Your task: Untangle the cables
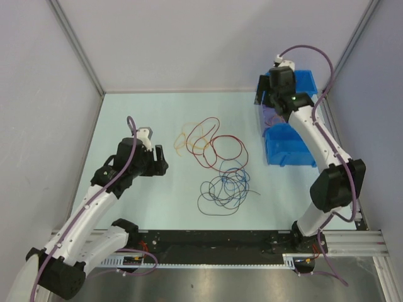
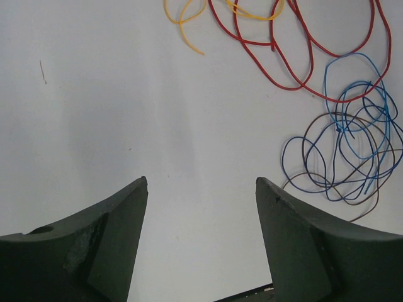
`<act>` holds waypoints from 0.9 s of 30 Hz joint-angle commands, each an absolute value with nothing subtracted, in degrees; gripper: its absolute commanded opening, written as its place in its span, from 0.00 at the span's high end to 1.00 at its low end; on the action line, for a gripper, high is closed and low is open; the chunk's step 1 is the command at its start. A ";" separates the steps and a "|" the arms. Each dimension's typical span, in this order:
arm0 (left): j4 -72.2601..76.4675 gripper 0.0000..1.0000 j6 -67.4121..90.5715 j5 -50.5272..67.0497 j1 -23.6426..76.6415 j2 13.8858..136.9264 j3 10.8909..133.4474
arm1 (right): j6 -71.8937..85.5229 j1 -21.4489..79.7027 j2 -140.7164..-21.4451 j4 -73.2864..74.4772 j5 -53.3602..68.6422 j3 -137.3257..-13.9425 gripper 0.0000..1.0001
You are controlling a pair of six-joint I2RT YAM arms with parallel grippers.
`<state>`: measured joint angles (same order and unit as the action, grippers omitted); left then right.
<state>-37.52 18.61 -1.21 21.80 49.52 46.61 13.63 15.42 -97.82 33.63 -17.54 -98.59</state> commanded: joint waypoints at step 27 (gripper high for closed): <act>-24.96 0.37 28.65 -3.24 22.68 98.93 77.15 | 27.33 34.63 -72.08 29.62 -8.53 -58.28 0.22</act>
